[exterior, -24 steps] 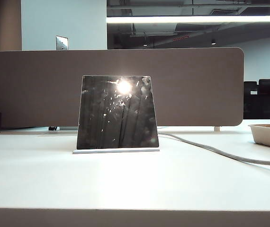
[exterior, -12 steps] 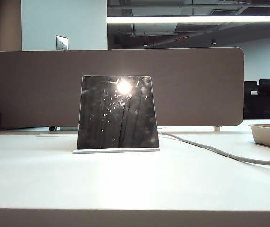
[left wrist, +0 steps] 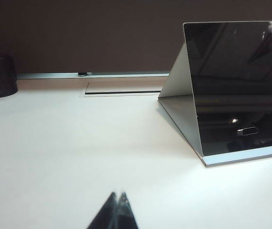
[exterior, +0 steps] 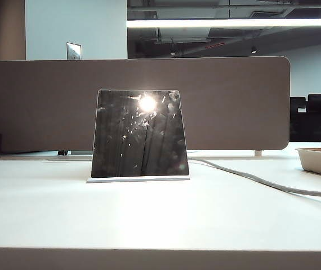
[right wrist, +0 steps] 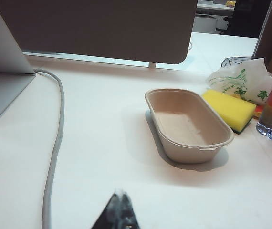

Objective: Push the base of the mirror on the table to move it forward for a short distance.

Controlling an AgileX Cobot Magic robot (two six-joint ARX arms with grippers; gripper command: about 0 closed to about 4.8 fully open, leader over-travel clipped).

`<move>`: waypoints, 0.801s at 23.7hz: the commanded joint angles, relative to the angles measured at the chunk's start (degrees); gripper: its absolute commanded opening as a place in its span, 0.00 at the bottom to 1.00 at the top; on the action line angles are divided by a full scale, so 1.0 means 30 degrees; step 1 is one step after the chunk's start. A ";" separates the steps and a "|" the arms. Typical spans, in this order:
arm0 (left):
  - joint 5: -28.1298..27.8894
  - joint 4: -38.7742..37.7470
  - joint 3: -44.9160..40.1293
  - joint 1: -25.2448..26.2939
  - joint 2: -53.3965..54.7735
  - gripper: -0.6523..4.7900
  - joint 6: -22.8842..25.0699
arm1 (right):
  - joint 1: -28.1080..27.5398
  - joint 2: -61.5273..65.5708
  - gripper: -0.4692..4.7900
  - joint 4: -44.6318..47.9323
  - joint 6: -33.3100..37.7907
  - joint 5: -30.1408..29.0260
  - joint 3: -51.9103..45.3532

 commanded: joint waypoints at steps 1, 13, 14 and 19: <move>0.0087 0.0219 0.0022 0.0007 0.0015 0.12 0.0080 | -0.0015 0.0000 0.08 0.0182 0.0459 0.0146 0.0066; 0.0087 0.0219 0.0022 0.0007 0.0015 0.12 0.0080 | -0.0015 0.0000 0.08 0.0204 0.1370 0.1443 0.0066; 0.0087 0.0219 0.0022 0.0007 0.0015 0.12 0.0080 | -0.0015 0.0000 0.08 0.0204 0.1348 0.1435 0.0066; 0.0087 0.0219 0.0022 0.0007 0.0015 0.12 0.0080 | -0.0007 0.0000 0.08 0.0211 0.1377 0.1333 0.0066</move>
